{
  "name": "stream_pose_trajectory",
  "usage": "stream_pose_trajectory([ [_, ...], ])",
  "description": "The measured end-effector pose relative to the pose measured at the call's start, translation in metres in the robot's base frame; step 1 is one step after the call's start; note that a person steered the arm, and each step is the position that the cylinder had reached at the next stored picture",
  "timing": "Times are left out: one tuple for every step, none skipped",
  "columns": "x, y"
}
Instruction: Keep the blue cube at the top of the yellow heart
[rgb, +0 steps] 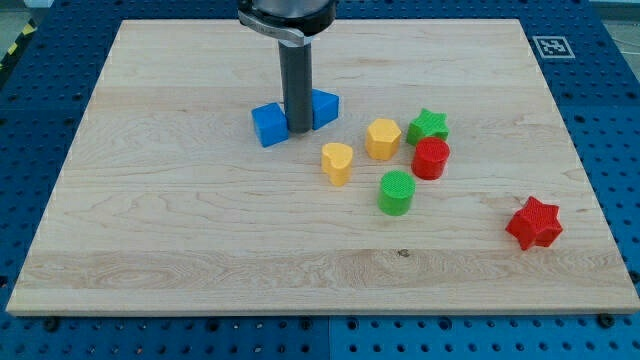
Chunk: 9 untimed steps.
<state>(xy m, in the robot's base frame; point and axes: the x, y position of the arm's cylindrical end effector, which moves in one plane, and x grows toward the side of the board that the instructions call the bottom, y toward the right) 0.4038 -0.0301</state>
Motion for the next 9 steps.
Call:
stream_pose_trajectory([
  [-0.005,-0.001],
  [-0.034,-0.018],
  [-0.067,-0.037],
  [-0.088,-0.07],
  [-0.079,-0.106],
  [-0.054,-0.109],
  [-0.017,-0.109],
  [-0.003,-0.083],
  [-0.003,-0.051],
])
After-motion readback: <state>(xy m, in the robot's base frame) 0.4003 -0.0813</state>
